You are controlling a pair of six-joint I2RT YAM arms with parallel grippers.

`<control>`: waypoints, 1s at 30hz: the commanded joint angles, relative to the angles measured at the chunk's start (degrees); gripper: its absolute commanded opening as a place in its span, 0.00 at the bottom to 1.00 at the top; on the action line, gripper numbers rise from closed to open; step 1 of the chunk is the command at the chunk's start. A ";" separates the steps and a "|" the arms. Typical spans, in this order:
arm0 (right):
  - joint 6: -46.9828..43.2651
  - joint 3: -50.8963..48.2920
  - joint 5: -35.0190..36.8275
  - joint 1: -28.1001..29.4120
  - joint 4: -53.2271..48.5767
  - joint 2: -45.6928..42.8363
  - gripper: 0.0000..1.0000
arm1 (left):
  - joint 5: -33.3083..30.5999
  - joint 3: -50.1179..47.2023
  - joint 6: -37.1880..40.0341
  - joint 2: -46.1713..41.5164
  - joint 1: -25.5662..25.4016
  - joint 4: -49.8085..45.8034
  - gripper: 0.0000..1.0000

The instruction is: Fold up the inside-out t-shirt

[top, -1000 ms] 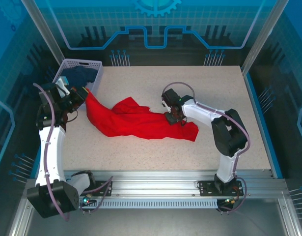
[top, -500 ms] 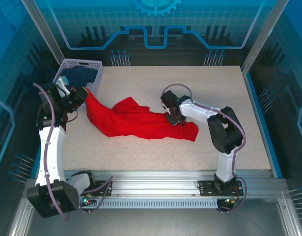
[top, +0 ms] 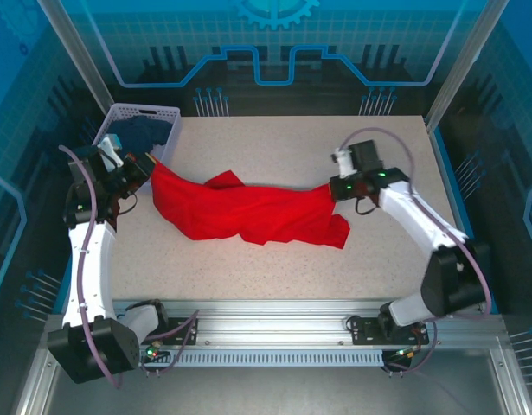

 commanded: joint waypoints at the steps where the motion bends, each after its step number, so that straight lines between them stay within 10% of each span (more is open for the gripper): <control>1: 5.72 -3.21 -21.81 -4.37 4.60 -6.51 0.00 | 2.64 1.10 0.58 -1.49 0.23 0.12 0.00; 8: 11.00 -11.61 -35.52 -10.86 3.01 -17.30 0.00 | 4.38 0.41 -3.49 -3.17 3.53 1.90 0.00; 17: 15.42 -24.06 -14.10 -4.66 -3.64 -13.67 0.13 | 4.54 -0.97 -2.18 -2.75 3.53 1.83 0.00; 30: 7.43 -9.96 9.53 13.36 -7.67 -1.21 0.40 | 6.05 -1.40 -2.17 -1.95 3.38 2.69 0.00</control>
